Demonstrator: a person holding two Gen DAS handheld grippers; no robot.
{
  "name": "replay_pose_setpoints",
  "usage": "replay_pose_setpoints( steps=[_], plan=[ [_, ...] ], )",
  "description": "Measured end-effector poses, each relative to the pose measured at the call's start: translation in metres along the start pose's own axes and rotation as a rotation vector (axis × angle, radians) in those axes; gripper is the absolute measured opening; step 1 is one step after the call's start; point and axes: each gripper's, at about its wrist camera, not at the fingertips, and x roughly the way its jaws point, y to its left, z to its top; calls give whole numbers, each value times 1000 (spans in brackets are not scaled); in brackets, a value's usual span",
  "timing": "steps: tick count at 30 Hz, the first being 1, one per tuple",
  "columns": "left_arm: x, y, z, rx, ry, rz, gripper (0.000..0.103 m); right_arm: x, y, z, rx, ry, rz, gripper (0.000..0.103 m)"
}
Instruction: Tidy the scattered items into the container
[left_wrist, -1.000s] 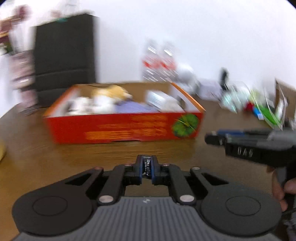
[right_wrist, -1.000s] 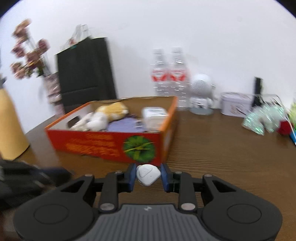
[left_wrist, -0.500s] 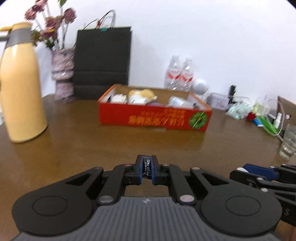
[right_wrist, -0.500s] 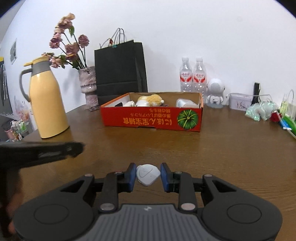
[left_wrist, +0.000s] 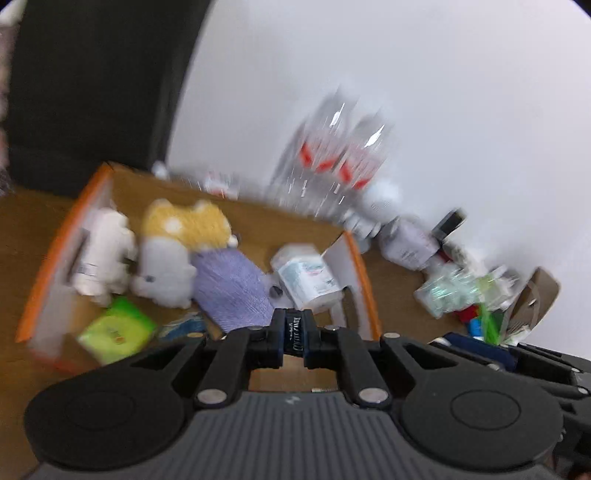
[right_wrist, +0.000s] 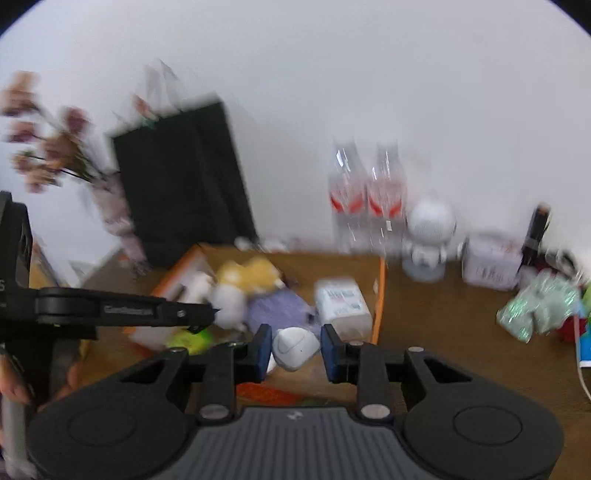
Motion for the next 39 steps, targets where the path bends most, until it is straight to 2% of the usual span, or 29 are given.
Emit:
replay_pose_setpoints(
  steps=[2,4,6,8,10,11,13,14,15,16,18,19,22,25,27,30,34,39],
  plan=[
    [39,1,6,-5,70,22,9,37,-11,14,46,99,-6,27],
    [65,2,9,6,105,15,10,66,-15,16,39,174,-18,27],
    [84,3,10,37,146,-19,10,88,-15,12,14,222,-25,27],
    [95,6,10,31,177,-21,17,103,-14,6,-19,258,-11,28],
    [97,5,11,53,161,-13,50,116,-11,3,-50,290,-26,30],
    [94,3,12,69,138,2,56,119,-11,3,-58,294,-42,35],
    [85,2,18,89,105,30,70,122,-14,7,-47,283,-67,68],
    [78,3,22,91,95,35,74,121,-16,9,-32,277,-57,72],
    [69,6,25,90,86,45,82,119,-17,12,-14,271,-38,74],
    [59,10,30,88,79,66,92,117,-18,15,0,269,-29,74],
    [39,21,36,95,72,125,103,115,-19,19,24,276,-35,78],
    [29,28,40,106,74,160,103,114,-19,21,38,287,-33,83],
    [10,48,45,134,153,277,103,116,-18,24,94,341,-6,86],
    [-4,65,40,158,229,340,103,123,-12,22,144,397,-9,87],
    [-11,72,35,165,252,369,103,126,-3,19,160,432,-14,87],
    [-25,80,30,141,263,389,103,122,12,14,167,456,-28,87],
    [-47,68,21,136,233,392,103,101,33,9,149,440,-39,88],
    [-73,40,5,214,209,368,103,74,47,3,143,422,-52,88]
  ],
)
